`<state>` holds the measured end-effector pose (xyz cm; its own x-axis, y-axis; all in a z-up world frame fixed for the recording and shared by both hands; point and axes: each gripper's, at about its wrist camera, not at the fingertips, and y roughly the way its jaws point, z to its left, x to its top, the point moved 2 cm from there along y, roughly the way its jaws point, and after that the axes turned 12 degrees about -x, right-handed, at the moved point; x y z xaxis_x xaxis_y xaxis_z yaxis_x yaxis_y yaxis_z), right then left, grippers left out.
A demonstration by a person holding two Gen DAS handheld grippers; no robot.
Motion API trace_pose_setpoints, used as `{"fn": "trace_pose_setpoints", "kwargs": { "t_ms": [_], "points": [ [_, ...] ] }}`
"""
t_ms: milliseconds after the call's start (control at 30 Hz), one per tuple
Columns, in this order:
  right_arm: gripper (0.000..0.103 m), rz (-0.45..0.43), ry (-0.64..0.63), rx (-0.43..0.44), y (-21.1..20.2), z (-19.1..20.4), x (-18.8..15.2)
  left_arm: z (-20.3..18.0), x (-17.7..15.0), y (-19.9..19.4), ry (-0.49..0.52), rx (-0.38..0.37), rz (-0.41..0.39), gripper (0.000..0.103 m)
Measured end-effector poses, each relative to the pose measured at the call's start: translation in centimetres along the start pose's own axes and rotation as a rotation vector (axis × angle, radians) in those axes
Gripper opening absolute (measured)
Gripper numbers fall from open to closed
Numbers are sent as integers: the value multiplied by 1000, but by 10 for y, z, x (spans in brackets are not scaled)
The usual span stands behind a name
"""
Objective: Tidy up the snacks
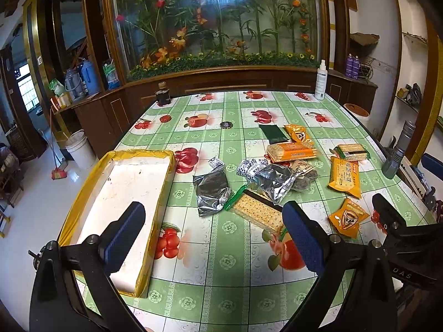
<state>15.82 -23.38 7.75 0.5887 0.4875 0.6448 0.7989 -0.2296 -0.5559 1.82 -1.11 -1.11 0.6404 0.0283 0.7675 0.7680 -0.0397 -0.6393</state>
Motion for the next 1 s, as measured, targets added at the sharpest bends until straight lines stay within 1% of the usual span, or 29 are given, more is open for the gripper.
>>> {"fn": "trace_pose_setpoints", "kwargs": {
  "t_ms": [167, 300, 467, 1000],
  "points": [
    [103, 14, 10, 9, 3, -1, -3, -3, -2, 3, 7, 4, 14, 100],
    [103, 28, 21, 10, 6, -4, -5, -7, -4, 7, 18, -16, 34, 100],
    [103, 33, 29, 8, 8, -5, -7, -12, -9, 16, 21, -34, 80, 100],
    [103, 52, 37, 6, 18, -12, -12, -21, -13, 26, 36, -25, 114, 100]
  ]
}}
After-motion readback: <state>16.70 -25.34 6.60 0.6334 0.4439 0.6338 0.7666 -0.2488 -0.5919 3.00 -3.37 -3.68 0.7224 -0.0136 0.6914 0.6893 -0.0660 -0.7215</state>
